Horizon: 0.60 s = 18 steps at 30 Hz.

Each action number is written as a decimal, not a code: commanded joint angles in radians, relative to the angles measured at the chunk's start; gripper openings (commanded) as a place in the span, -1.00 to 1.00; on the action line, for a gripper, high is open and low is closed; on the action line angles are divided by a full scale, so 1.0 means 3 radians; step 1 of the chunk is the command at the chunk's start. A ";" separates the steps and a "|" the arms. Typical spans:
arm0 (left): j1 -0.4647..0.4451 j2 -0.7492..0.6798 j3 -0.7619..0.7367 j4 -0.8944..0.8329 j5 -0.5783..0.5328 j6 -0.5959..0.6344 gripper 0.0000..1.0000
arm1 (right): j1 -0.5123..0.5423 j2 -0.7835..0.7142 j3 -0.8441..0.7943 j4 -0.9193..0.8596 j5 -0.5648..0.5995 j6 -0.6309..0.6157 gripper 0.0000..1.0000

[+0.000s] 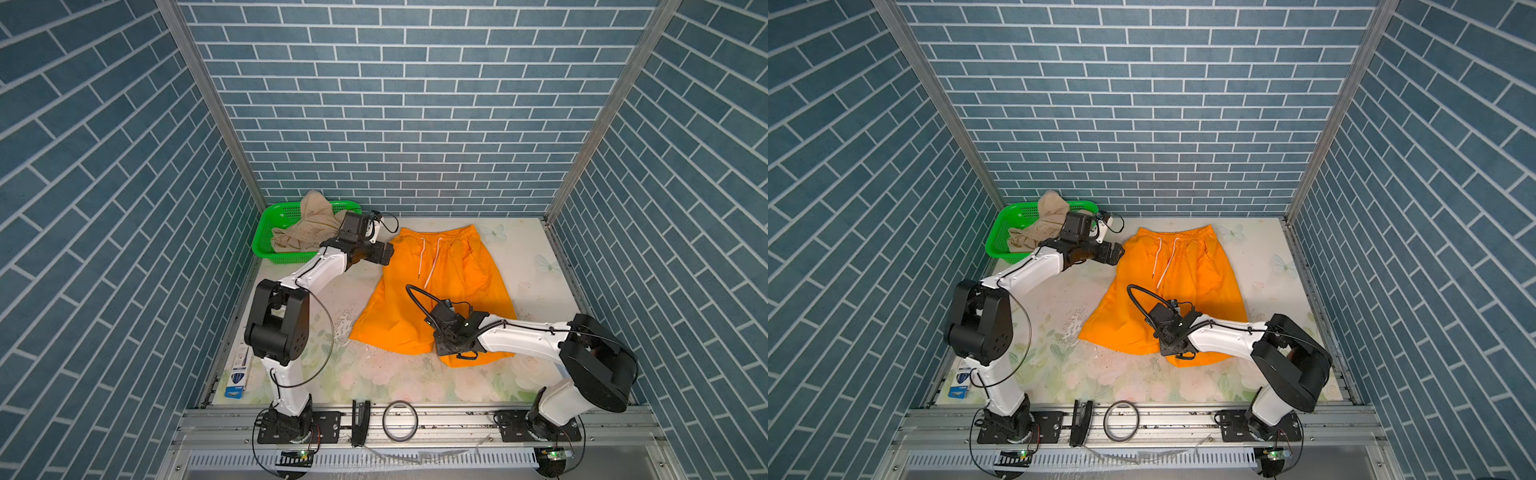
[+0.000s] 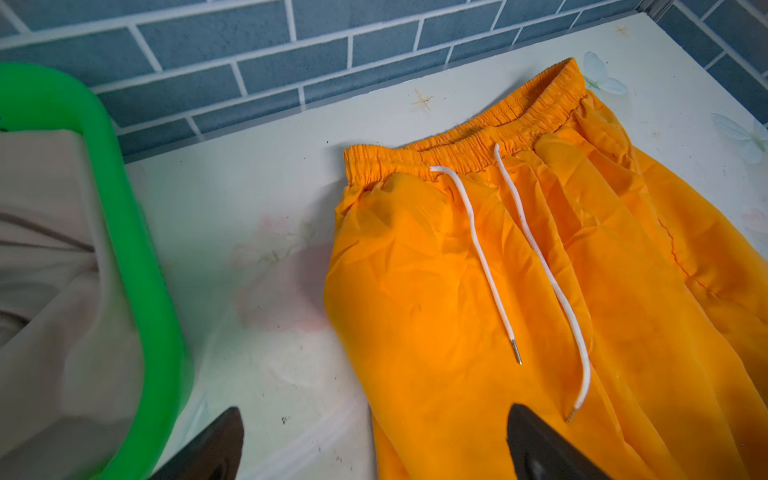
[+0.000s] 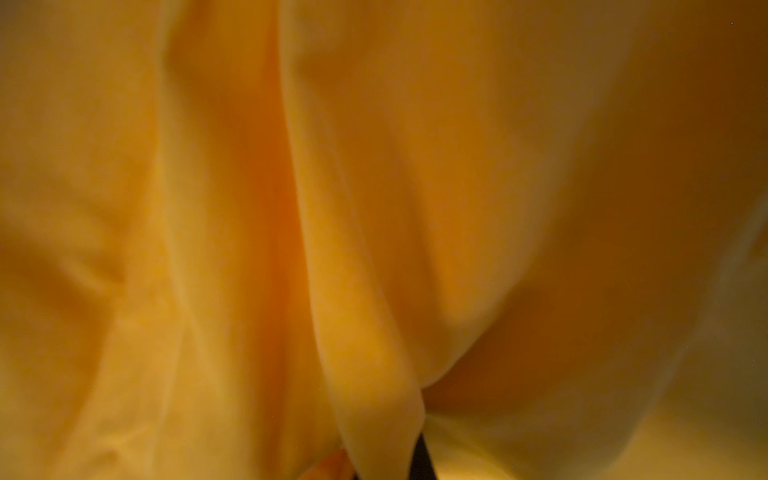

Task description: Fold and stack the shorts

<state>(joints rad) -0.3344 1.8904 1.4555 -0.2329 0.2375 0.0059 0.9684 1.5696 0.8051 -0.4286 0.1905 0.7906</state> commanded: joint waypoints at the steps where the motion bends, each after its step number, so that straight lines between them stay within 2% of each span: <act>1: -0.0036 0.0327 0.0310 0.0002 0.0054 0.0143 0.99 | -0.0059 -0.0096 -0.0156 0.0058 -0.0065 0.0089 -1.00; 4: -0.0046 0.0673 0.0685 -0.0154 0.0026 0.0174 0.99 | -0.0122 -0.0275 -0.0288 0.0084 -0.0132 0.0095 -0.99; 6: -0.0046 0.0831 0.0917 -0.0283 0.0007 0.0190 0.99 | -0.0125 -0.0441 -0.0318 0.0154 -0.0169 0.0047 -0.48; 8: -0.0046 0.0890 0.0979 -0.0246 -0.0043 0.0190 0.99 | -0.0115 -0.0559 -0.0304 0.0232 -0.0262 -0.0058 -0.21; 9: -0.0046 0.0910 0.0997 -0.0218 -0.0055 0.0194 0.99 | -0.0111 -0.0604 -0.0287 0.0263 -0.0281 -0.0073 -0.14; 13: -0.0046 0.1049 0.1165 -0.0218 -0.0071 0.0215 0.99 | -0.0104 -0.0682 -0.0267 0.0470 -0.0360 -0.0120 0.00; 18: -0.0046 0.1316 0.1475 -0.0326 -0.0029 0.0226 0.99 | -0.0104 -0.0555 -0.0223 0.0587 -0.0375 -0.0083 0.09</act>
<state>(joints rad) -0.3447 2.2398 1.8557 -0.2928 0.2256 0.0608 0.9340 1.3827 0.7136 -0.2867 0.0887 0.7547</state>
